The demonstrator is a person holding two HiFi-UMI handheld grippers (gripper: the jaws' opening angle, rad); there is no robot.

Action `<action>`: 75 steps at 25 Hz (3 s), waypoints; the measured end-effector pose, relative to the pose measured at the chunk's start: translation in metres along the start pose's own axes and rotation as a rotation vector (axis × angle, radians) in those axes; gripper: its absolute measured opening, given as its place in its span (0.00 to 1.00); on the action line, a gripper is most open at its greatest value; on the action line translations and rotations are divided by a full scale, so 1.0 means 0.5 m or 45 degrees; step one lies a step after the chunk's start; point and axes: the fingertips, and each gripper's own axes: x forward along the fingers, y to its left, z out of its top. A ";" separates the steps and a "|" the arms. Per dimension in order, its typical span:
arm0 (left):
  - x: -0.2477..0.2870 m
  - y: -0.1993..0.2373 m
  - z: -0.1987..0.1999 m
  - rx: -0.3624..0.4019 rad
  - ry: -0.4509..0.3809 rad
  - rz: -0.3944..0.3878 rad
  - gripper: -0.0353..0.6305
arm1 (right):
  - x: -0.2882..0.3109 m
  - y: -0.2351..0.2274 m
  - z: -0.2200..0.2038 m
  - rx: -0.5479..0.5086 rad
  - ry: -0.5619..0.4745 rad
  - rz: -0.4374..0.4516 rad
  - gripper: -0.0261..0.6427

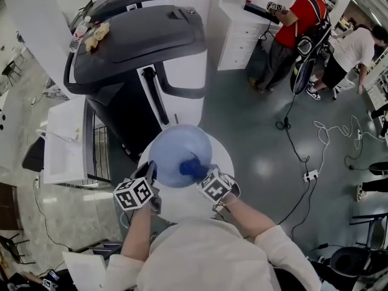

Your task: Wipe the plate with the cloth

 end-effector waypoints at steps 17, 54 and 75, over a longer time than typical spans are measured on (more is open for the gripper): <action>0.023 0.030 -0.076 -0.216 0.081 -0.014 0.12 | -0.112 -0.161 0.082 0.295 -0.511 -0.343 0.17; 0.108 0.122 -0.268 -0.416 0.372 0.083 0.12 | -0.234 -0.163 0.012 0.641 -0.821 -0.400 0.17; 0.153 0.159 -0.347 -0.514 0.467 0.183 0.12 | -0.245 -0.156 -0.063 0.745 -0.761 -0.445 0.17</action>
